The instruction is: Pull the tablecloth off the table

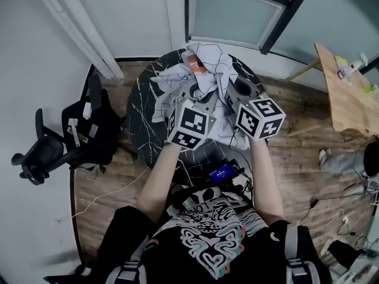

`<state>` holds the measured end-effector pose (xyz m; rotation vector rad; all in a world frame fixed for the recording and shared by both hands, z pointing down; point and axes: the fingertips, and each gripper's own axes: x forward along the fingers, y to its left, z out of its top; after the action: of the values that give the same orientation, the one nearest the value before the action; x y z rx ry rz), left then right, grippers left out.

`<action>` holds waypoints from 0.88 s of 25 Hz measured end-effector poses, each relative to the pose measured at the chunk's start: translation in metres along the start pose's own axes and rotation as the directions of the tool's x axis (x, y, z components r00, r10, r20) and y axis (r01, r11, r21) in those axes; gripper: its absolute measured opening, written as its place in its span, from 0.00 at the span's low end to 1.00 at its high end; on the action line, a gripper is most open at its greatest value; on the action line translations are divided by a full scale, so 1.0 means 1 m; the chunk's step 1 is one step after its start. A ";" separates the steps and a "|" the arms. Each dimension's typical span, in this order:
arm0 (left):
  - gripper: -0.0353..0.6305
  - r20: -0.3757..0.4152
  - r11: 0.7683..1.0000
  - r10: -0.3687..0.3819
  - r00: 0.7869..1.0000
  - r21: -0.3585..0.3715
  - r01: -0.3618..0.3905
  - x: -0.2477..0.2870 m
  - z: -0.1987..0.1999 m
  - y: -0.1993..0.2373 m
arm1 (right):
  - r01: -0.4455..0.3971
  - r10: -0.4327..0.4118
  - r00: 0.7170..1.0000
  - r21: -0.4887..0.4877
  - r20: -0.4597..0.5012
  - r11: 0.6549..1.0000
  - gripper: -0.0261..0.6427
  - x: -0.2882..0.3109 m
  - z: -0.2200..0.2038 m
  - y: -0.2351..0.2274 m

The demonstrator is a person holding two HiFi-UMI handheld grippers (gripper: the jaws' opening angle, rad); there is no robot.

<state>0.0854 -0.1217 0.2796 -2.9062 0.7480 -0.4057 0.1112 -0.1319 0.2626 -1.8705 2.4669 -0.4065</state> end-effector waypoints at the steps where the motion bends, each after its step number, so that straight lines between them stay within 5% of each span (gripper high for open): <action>1: 0.24 -0.009 1.000 -0.002 1.000 -0.002 0.002 0.003 -0.004 0.000 | -0.001 0.001 1.000 0.001 -0.009 1.000 0.04 0.002 -0.004 -0.003; 22: 0.25 -0.221 0.991 -0.134 0.966 -0.039 0.128 0.033 -0.089 -0.036 | 0.002 0.015 0.982 0.090 -0.187 0.996 0.04 -0.001 -0.099 -0.036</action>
<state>0.1041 -0.1105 0.3783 -2.9755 0.5910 -0.7536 0.1288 -0.1211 0.3657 -1.8679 2.5200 -0.7130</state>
